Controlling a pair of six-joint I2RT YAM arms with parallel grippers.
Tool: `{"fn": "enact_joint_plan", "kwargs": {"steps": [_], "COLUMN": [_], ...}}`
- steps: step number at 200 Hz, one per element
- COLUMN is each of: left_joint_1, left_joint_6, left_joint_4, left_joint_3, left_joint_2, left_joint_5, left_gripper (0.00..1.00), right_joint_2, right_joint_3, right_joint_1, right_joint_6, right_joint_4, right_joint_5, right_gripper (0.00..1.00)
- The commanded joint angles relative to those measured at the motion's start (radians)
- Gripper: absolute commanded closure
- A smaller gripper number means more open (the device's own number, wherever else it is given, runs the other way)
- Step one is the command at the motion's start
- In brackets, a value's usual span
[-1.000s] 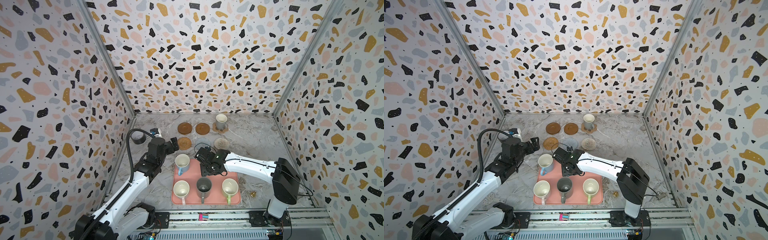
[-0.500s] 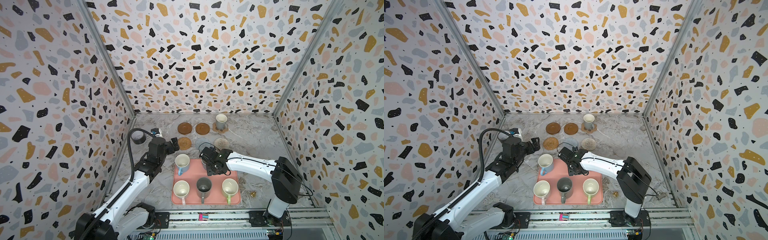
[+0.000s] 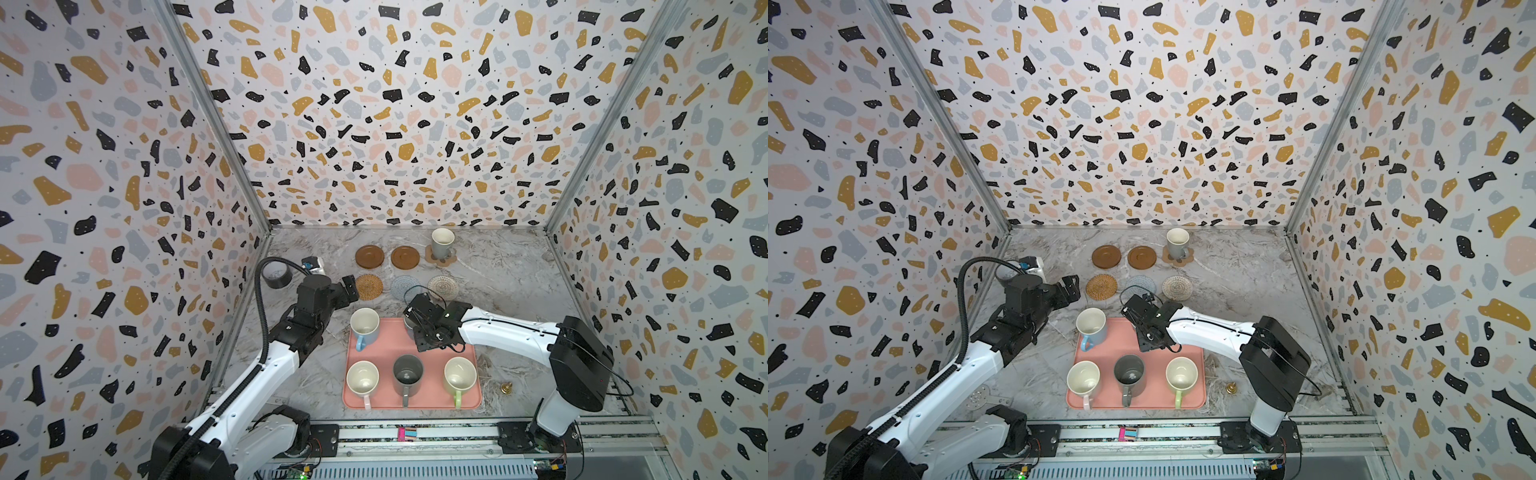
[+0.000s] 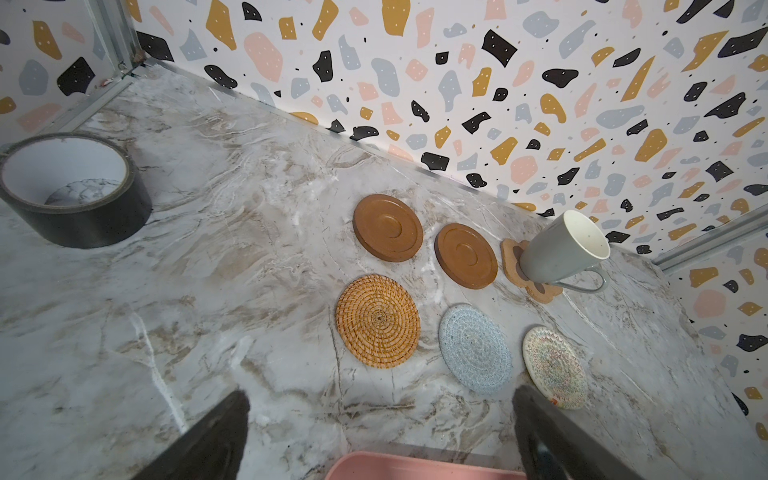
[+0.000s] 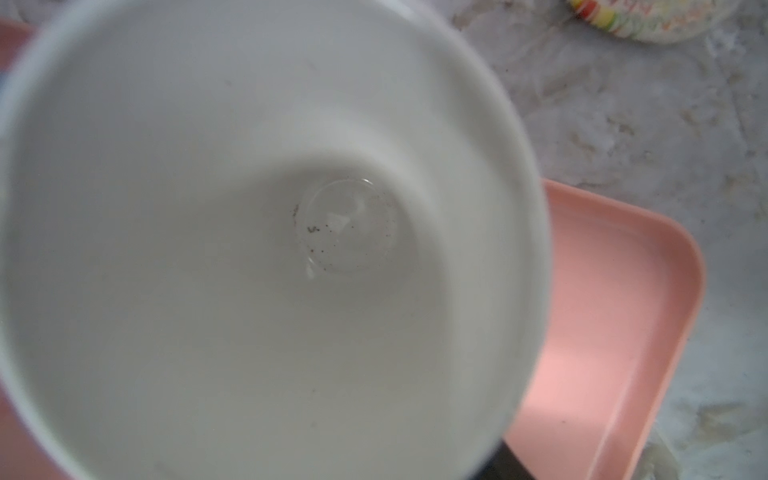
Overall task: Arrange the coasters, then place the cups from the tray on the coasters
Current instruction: 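Lower the right gripper onto the light-blue flowered mug at the tray's far edge, then close the right gripper on the rim of the light-blue mug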
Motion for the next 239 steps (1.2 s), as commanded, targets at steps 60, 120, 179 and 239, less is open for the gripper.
{"fn": "enact_joint_plan", "kwargs": {"steps": [60, 120, 179, 239], "left_joint_1": [-0.009, -0.010, -0.011, -0.011], "left_joint_6": [-0.031, -0.038, -0.032, -0.026], "left_joint_4": [-0.001, 0.001, -0.002, 0.003], "left_joint_3": [0.032, 0.021, 0.021, 0.007], "left_joint_2": [-0.023, -0.037, -0.047, -0.067], "left_joint_5": [-0.024, -0.028, -0.018, -0.009], "left_gripper": [0.00, 0.01, 0.01, 0.01], "right_joint_2": [-0.017, -0.034, -0.059, -0.060], "right_joint_3": [-0.017, -0.049, -0.084, -0.095], "right_joint_1": [0.001, 0.002, 0.013, 0.029], "right_joint_6": [-0.123, -0.138, -0.165, -0.188], "right_joint_4": [0.078, 0.103, 0.151, 0.175], "right_joint_5": [0.022, 0.037, 0.070, 0.091], "right_gripper": [0.56, 0.68, 0.77, 0.84]}}
